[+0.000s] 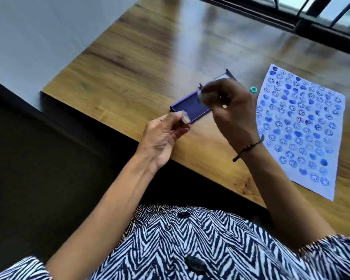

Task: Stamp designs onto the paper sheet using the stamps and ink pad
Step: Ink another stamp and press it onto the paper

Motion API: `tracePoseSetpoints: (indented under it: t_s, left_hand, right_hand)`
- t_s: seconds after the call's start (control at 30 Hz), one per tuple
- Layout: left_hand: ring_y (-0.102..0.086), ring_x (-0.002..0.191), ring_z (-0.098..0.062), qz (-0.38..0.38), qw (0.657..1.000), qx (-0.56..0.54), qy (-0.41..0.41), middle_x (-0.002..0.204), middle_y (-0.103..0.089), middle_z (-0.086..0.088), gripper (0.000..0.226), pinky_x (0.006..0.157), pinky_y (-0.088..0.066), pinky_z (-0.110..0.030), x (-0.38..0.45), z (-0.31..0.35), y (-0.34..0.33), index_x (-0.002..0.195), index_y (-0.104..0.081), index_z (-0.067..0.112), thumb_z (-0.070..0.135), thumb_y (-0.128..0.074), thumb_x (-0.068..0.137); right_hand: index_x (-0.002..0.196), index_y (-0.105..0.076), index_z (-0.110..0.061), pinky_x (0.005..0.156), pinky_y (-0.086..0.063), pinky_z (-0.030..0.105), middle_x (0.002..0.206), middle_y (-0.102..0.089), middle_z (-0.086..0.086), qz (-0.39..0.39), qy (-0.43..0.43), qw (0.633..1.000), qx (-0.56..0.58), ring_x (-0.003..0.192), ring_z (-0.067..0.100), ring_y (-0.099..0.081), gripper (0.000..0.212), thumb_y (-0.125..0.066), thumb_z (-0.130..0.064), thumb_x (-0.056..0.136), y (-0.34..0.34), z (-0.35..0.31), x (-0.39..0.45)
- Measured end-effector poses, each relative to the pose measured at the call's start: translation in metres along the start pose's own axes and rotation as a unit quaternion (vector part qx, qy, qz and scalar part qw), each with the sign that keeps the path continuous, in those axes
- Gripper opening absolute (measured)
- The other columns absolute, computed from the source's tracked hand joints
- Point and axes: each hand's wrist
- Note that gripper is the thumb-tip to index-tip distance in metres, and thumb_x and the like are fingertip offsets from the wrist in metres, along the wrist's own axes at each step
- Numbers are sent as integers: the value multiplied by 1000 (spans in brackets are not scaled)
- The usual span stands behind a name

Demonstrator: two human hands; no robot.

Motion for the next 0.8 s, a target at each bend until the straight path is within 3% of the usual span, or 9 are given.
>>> tracePoseSetpoints:
  t_s: [0.1,0.2,0.23,0.43,0.63,0.8]
  left_hand:
    - [-58,51,-8,34,999,-15,-19,59,-63,-2,21,52,-48,-11,1,1,4,67,-62,7,3,-52,85]
    - [-57,51,-6,41,998,-24,-28,72,-55,-9,16,52,-49,-11,3,2,5,72,-59,4,2,-51,86]
    - [-57,50,-6,40,998,-23,-32,73,-54,-10,16,52,-49,-11,3,3,5,72,-58,4,2,-50,86]
    - [-57,50,-6,28,997,-28,-59,70,-53,-10,17,52,-48,-12,0,5,6,71,-58,5,2,-50,86]
    - [-57,50,-7,39,997,-23,-58,66,-55,-7,14,51,-49,-12,-6,4,12,73,-58,4,2,-51,85]
    - [-57,50,-6,45,998,-14,-42,68,-53,-8,12,52,-49,-11,-10,3,14,76,-58,3,2,-51,85]
  right_hand:
    - [78,-66,-4,65,-35,29,80,-68,16,-46,104,971,-212,78,29,-56,15,-52,2,75,-6,9,33]
    - [93,-57,-1,74,-35,36,102,-61,19,-218,133,885,-389,100,32,-48,19,-41,-1,82,-29,21,32]
    - [95,-54,-1,77,-36,37,106,-58,19,-239,141,872,-403,102,32,-47,19,-40,-1,83,-32,21,32]
    - [89,-57,-1,72,-37,38,98,-62,21,-224,163,873,-402,93,34,-53,14,-48,1,78,-28,23,46]
    - [89,-59,0,67,-46,42,98,-61,22,-225,127,892,-371,92,39,-56,14,-51,1,77,-25,22,51]
    - [90,-59,-1,62,-42,39,101,-60,21,-250,115,885,-374,87,41,-57,16,-50,1,77,-27,18,47]
Point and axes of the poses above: each hand's wrist, its own x-axis towards the middle knuckle, its own y-axis out of the back of the hand, z = x × y
